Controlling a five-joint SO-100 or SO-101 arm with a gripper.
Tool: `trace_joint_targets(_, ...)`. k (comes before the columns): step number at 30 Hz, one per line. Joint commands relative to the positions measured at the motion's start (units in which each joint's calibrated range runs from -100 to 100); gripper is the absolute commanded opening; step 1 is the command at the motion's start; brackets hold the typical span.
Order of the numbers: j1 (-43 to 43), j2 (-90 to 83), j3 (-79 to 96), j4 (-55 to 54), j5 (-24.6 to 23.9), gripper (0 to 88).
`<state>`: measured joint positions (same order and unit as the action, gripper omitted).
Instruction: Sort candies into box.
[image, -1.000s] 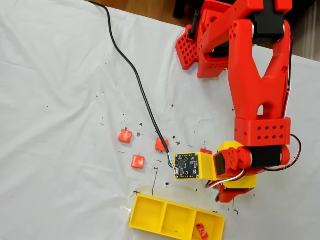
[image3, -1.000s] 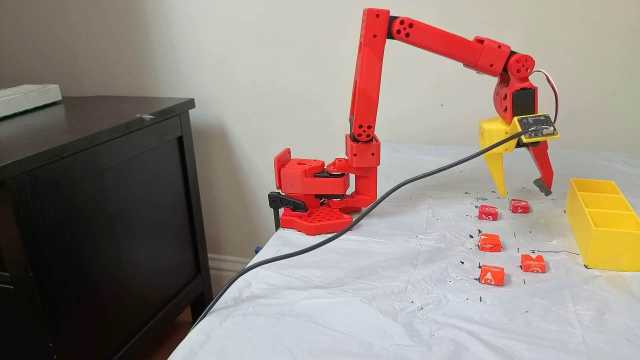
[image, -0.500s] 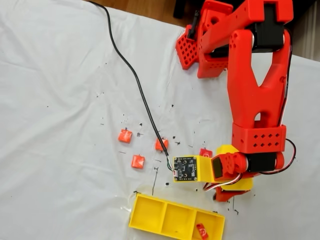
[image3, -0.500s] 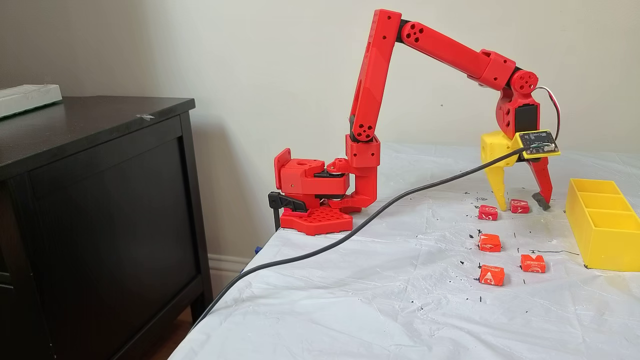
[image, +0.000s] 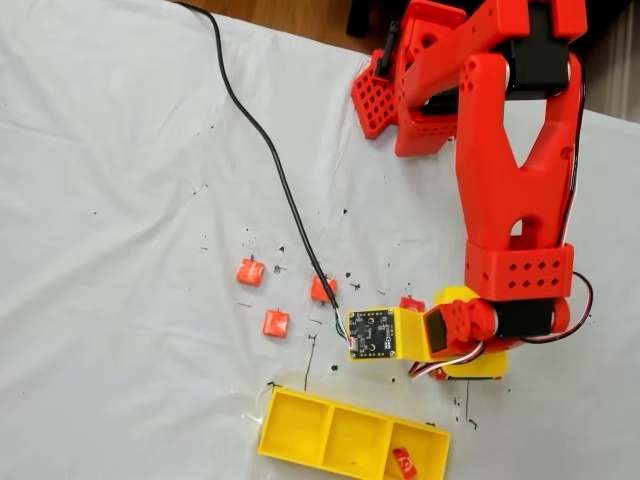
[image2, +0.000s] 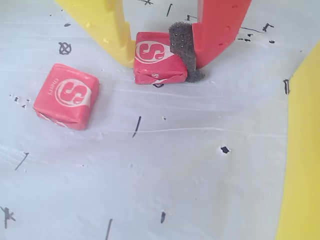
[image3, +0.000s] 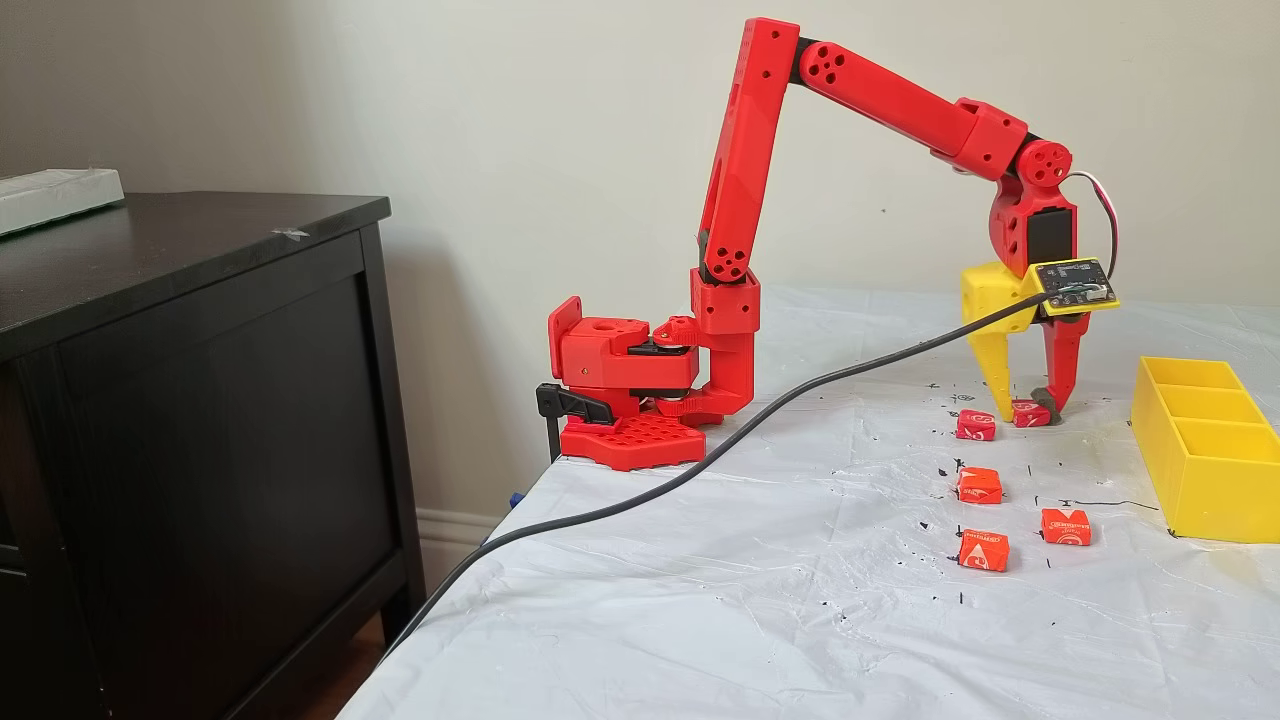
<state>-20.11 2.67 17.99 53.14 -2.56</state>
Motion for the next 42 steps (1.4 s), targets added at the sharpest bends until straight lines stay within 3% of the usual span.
trace_joint_targets(1,2.0,-12.34,-5.47,3.31,0.2,0.2)
trace_joint_targets(9,10.97,-18.02,-16.94,4.04,3.32,0.2)
trace_joint_targets(16,16.49,-10.73,-22.04,-1.11,4.35,0.2)
trace_joint_targets(42,14.04,-3.95,-16.3,-7.5,5.52,0.5)
